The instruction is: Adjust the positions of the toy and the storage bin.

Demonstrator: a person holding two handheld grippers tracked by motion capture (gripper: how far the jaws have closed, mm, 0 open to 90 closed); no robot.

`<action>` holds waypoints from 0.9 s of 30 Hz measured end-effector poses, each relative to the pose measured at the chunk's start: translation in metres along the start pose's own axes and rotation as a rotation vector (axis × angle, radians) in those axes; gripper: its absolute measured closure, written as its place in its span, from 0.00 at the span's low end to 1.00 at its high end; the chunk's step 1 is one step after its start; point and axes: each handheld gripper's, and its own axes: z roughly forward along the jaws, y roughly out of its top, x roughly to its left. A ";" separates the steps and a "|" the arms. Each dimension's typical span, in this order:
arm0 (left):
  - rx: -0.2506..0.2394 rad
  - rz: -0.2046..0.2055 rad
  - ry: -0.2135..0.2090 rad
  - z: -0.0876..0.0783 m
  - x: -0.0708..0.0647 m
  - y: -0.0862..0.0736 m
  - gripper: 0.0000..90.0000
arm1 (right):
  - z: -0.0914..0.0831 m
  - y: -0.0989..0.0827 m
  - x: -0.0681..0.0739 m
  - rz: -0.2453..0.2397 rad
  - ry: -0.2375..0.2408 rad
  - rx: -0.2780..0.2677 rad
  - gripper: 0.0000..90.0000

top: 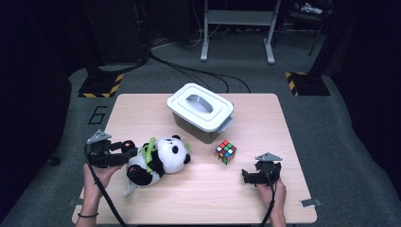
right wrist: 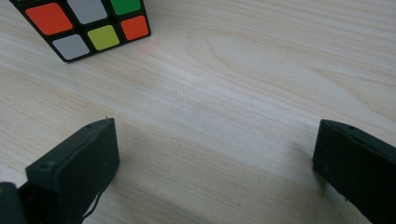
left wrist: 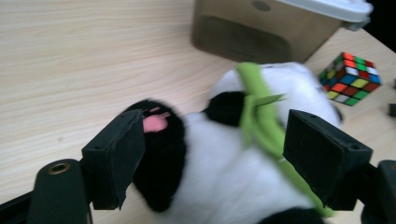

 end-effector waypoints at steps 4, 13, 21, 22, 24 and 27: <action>0.084 0.026 -0.024 0.021 -0.018 0.009 0.18 | 0.000 0.000 0.000 0.001 0.001 0.001 0.00; 0.231 0.043 0.007 0.058 -0.028 0.016 0.33 | 0.000 0.000 0.000 0.000 0.000 -0.003 0.00; 0.274 0.134 0.052 0.062 -0.030 0.018 0.64 | 0.000 0.000 0.000 0.001 0.000 -0.004 0.00; 0.276 0.151 0.051 0.062 -0.030 0.019 0.66 | 0.000 0.000 0.000 0.000 0.001 -0.003 0.00; 0.277 0.165 0.044 0.062 -0.031 0.020 0.70 | 0.000 0.000 0.000 0.000 0.001 -0.004 0.00; 0.298 0.222 0.037 0.060 -0.030 0.023 0.73 | 0.000 0.000 0.000 0.001 0.000 -0.004 0.00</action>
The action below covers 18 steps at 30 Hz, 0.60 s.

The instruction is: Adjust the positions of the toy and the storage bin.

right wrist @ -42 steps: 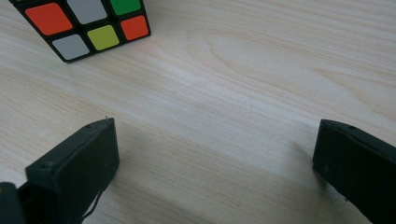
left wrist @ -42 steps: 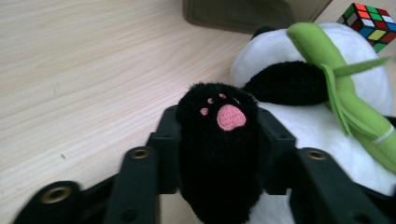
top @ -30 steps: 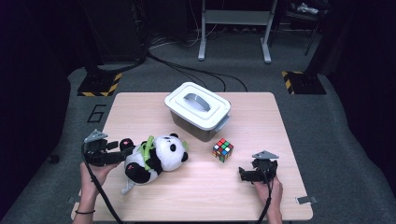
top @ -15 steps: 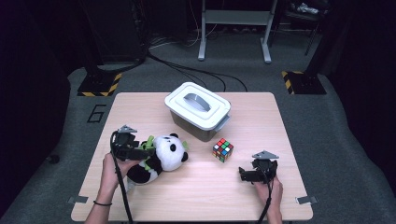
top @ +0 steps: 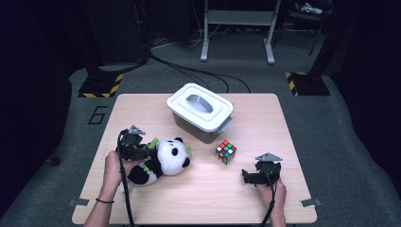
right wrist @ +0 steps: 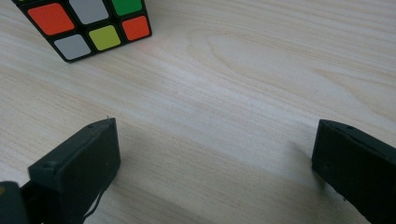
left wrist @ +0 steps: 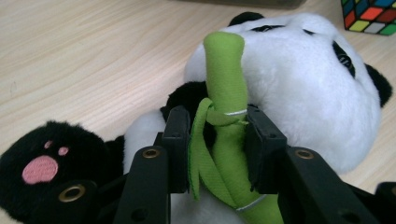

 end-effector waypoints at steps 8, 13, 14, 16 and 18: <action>0.007 0.053 0.045 -0.003 0.018 0.011 0.75 | 0.000 0.000 0.000 0.001 -0.003 -0.001 0.00; -0.011 0.079 0.045 -0.004 0.035 0.017 0.75 | 0.000 0.000 0.000 0.000 -0.002 0.000 0.00; -0.011 0.088 0.036 -0.004 0.039 0.018 0.75 | 0.000 0.000 0.000 0.000 -0.003 0.000 0.00; -0.033 0.099 0.023 -0.003 0.046 0.020 0.75 | 0.000 0.000 0.000 0.000 -0.003 0.000 0.00; -0.039 0.097 0.010 -0.001 0.053 0.024 0.75 | 0.000 0.000 0.000 0.001 -0.004 0.000 0.00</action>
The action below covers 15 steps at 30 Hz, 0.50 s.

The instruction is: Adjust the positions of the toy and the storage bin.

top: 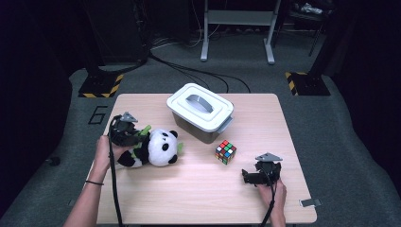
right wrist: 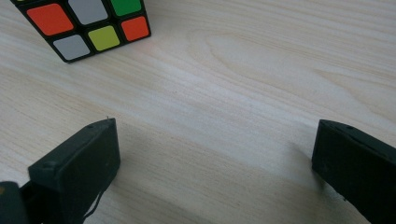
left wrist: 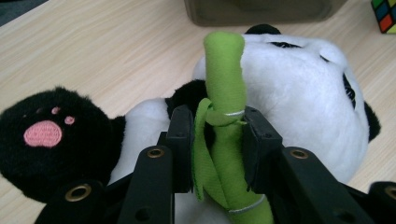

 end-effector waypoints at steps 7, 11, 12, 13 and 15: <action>-0.029 0.043 -0.017 0.009 0.017 0.012 0.75 | 0.000 0.000 0.000 0.000 0.001 0.000 0.00; -0.004 0.042 -0.035 0.024 0.027 0.009 0.75 | 0.000 0.000 0.000 0.000 0.001 0.000 0.00; -0.013 0.032 -0.040 0.027 0.030 0.007 0.75 | 0.000 0.000 0.000 0.000 0.001 0.000 0.00; -0.021 0.008 -0.060 0.028 0.033 0.006 0.75 | 0.000 0.000 0.000 0.000 0.001 0.000 0.00; -0.019 0.002 -0.060 0.028 0.034 0.007 0.73 | 0.000 0.000 0.000 0.000 0.001 0.000 0.00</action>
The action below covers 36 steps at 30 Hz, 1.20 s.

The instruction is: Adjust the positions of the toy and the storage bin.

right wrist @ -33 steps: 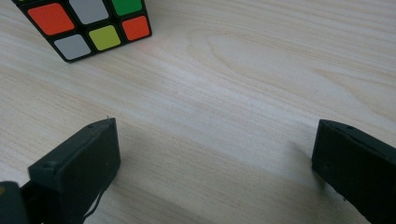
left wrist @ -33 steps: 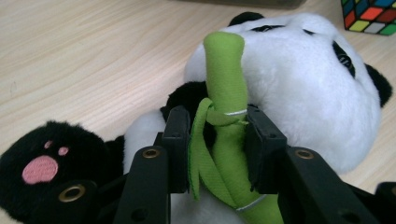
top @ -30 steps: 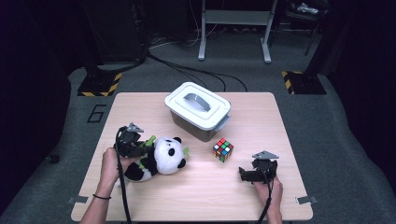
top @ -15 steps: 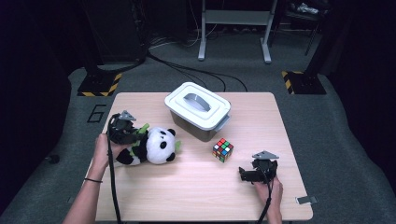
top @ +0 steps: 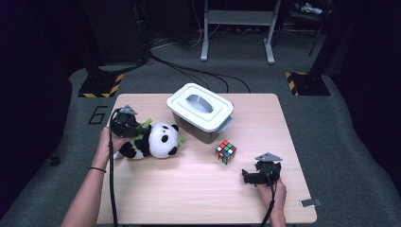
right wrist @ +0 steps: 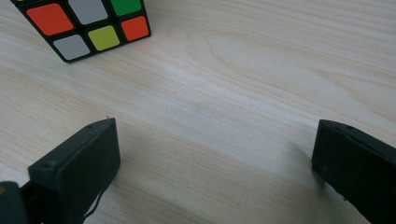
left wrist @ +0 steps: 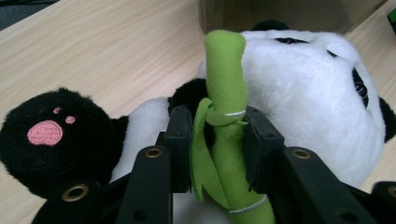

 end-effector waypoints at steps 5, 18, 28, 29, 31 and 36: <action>0.004 -0.030 0.013 -0.002 -0.002 0.002 0.59 | 0.000 0.000 0.000 0.000 0.001 -0.001 0.00; -0.065 -0.089 0.057 -0.041 -0.021 -0.011 0.16 | 0.000 0.001 0.000 -0.005 0.009 0.006 0.00; -0.113 -0.105 0.090 -0.064 -0.044 -0.053 0.08 | 0.000 0.002 0.001 -0.012 0.007 0.009 0.00; -0.114 -0.107 0.095 -0.067 -0.047 -0.059 0.08 | 0.000 0.002 0.001 -0.013 0.006 0.010 0.00; -0.127 -0.112 0.103 -0.068 -0.051 -0.067 0.07 | -0.001 0.002 0.000 -0.016 0.006 0.009 0.00; -0.123 -0.129 0.109 -0.066 -0.063 -0.088 0.04 | -0.003 0.002 -0.001 -0.023 0.011 -0.002 0.00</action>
